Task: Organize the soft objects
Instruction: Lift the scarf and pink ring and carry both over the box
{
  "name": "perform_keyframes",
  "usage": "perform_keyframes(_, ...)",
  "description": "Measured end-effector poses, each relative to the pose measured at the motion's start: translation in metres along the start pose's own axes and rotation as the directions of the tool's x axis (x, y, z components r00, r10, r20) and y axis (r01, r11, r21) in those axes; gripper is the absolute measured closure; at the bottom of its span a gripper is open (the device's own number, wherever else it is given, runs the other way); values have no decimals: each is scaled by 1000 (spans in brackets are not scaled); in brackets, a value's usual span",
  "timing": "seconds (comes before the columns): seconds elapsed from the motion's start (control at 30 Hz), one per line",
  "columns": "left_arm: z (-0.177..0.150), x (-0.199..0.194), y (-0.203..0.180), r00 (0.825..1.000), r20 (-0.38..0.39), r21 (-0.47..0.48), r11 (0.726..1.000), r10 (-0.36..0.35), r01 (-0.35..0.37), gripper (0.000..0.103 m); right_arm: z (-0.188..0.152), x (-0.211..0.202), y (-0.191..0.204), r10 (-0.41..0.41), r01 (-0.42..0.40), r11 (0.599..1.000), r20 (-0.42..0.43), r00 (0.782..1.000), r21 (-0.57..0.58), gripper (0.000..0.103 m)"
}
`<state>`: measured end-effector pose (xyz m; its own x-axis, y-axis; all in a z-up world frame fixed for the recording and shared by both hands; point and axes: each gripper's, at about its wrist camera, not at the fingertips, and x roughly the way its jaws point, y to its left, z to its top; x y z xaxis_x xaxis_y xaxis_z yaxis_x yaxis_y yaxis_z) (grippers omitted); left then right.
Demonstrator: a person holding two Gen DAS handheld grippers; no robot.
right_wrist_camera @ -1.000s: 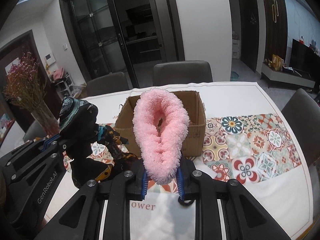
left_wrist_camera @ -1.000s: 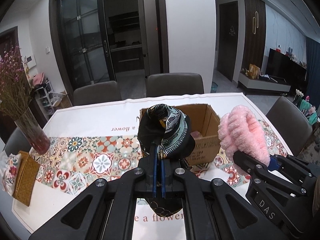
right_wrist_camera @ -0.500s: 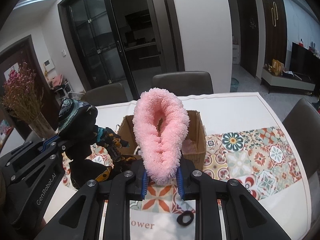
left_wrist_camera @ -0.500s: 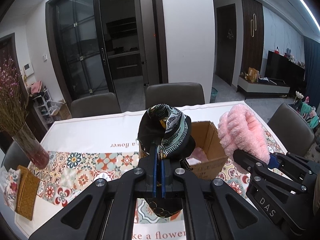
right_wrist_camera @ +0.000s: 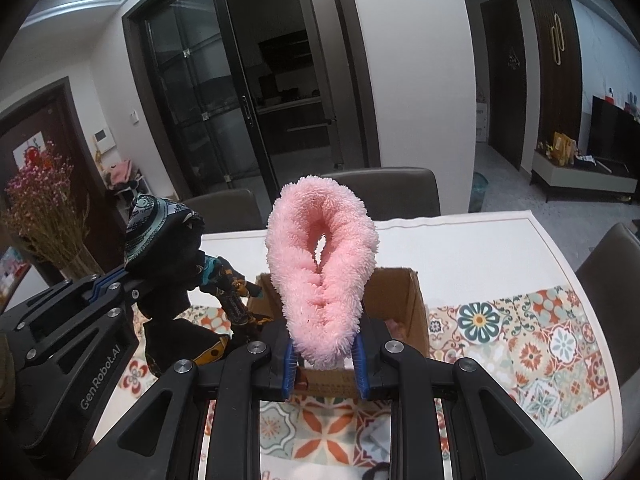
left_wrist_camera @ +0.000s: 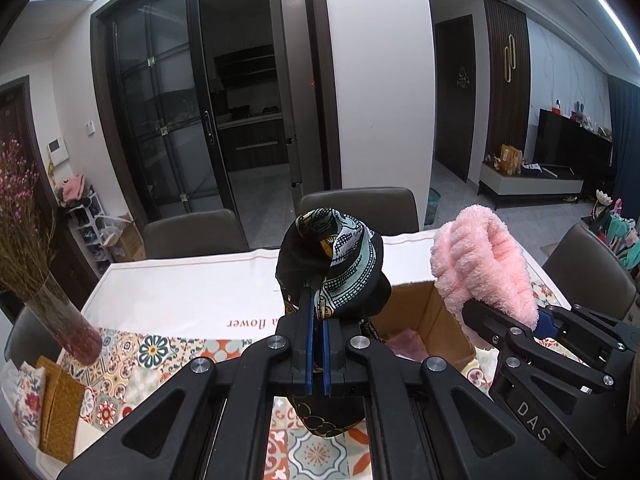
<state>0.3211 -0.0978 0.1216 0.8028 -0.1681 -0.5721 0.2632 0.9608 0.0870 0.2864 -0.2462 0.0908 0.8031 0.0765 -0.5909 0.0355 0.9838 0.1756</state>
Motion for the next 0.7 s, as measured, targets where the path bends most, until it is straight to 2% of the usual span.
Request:
perform_keyframes(0.33,30,10,1,998,58,16,1000,-1,0,98,26,8,0,3,-3,1000,37,999,-1,79)
perform_keyframes(0.7,16,61,-4,999,-20,-4,999,-40,40,98,24,43,-9,-5,5,1000,-10,1000,13,79)
